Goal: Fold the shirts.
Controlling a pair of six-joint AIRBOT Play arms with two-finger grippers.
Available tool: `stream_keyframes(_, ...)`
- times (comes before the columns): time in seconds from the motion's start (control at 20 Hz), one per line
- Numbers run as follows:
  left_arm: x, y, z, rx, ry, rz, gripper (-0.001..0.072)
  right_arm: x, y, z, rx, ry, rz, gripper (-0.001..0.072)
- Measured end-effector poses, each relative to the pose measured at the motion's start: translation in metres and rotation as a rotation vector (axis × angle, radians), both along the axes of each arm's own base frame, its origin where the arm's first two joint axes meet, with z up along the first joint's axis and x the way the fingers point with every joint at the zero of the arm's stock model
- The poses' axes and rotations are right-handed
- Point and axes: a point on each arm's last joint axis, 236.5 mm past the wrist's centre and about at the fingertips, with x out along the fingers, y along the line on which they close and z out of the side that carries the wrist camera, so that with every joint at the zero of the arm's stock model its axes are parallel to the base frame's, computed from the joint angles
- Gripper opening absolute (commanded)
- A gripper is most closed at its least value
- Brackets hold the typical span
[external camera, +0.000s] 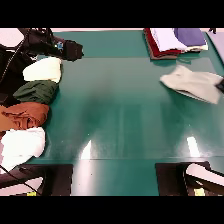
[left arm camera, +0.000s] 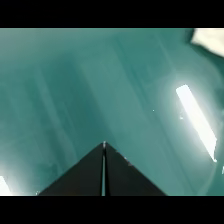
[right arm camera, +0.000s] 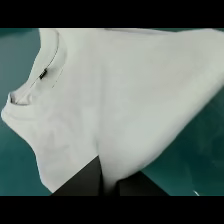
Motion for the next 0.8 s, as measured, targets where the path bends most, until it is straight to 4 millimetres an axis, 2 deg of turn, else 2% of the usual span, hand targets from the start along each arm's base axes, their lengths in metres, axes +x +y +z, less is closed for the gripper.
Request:
stream_keyframes(0.15,0.0,0.0,0.0,-0.004,0.002,0.002,0.0023,-0.052,-0.047,-0.009,-0.004,0.008,-0.186,0.0014)
stream_keyframes(0.25,0.0,0.0,0.0,-0.006,0.003,0.004,0.0024,-0.079,-0.058,-0.019,0.001,0.023,-0.261,0.0014)
stream_keyframes(0.4,0.0,-0.001,0.001,-0.009,0.003,0.006,0.0024,-0.111,-0.053,-0.039,0.002,0.086,-0.308,0.0015)
stream_keyframes(0.5,0.0,-0.001,0.001,-0.009,0.003,0.006,0.0024,-0.124,-0.04,-0.051,-0.002,0.138,-0.303,0.0017)
stream_keyframes(0.55,0.0,-0.001,0.001,-0.009,0.003,0.006,0.0024,-0.129,-0.031,-0.057,-0.005,0.171,-0.284,0.0048)
stream_keyframes(0.6,0.0,-0.001,0.001,-0.008,0.003,0.006,0.0024,-0.132,-0.022,-0.062,-0.006,0.198,-0.268,0.0217)
stream_keyframes(0.65,0.0,-0.001,0.001,-0.008,0.003,0.006,0.0024,-0.136,-0.015,-0.066,-0.016,0.233,-0.24,0.0418)
stream_keyframes(0.7,0.0,-0.001,0.001,-0.008,0.003,0.006,0.0024,-0.14,-0.009,-0.069,-0.025,0.265,-0.219,0.0564)
stream_keyframes(0.75,0.0,-0.001,0.001,-0.008,0.003,0.006,0.0024,-0.144,-0.006,-0.07,-0.035,0.293,-0.201,0.0597)
stream_keyframes(0.8,0.0,-0.001,0.001,-0.008,0.003,0.005,0.0024,-0.149,-0.005,-0.069,-0.052,0.325,-0.182,0.0597)
